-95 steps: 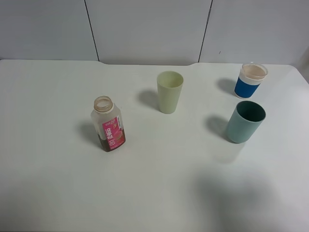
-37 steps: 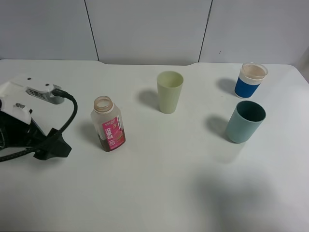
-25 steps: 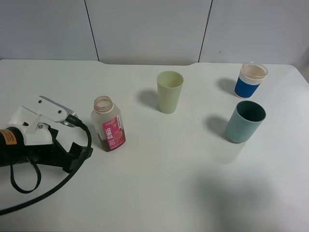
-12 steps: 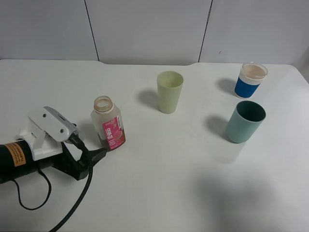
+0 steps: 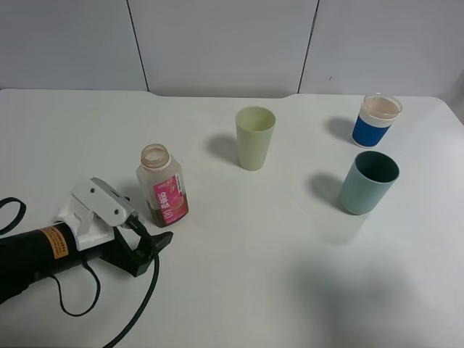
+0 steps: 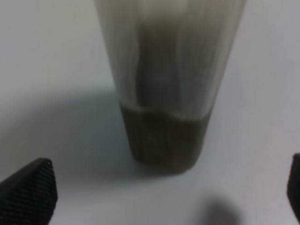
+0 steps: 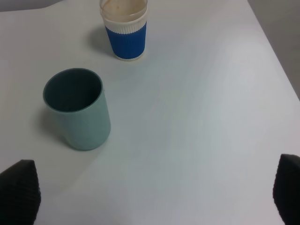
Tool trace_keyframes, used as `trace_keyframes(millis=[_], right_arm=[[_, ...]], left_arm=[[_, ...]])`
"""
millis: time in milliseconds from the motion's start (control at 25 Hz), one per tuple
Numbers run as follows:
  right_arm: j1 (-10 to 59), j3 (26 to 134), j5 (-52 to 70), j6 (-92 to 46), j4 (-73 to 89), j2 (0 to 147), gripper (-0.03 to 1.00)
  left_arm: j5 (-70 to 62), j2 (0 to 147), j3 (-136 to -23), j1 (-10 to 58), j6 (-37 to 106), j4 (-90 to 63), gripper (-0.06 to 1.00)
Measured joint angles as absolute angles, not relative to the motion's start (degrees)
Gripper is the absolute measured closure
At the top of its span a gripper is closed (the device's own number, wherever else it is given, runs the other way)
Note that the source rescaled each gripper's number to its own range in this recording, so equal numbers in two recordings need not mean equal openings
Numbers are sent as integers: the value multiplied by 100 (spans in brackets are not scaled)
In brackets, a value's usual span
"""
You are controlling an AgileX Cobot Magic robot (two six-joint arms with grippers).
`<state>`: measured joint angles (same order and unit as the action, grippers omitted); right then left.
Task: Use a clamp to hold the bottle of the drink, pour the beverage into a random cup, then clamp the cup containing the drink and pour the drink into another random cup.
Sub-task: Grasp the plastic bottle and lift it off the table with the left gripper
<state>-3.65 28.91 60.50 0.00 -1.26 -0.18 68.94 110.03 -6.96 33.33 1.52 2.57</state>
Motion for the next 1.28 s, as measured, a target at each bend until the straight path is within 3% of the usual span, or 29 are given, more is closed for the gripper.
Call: trace_keyframes(millis=[760, 1000, 1280], right_arm=[[-365, 2891, 6050, 0, -126, -18, -3], [-365, 2891, 6050, 0, -126, -18, -3], [-365, 2891, 6050, 0, -126, -18, -3]], left_arm=[[6928, 11051, -1695, 3333, 129, 395, -5], [6928, 11051, -1709, 3333, 129, 402, 14], [6930, 11325, -1716, 3333, 129, 435, 17]])
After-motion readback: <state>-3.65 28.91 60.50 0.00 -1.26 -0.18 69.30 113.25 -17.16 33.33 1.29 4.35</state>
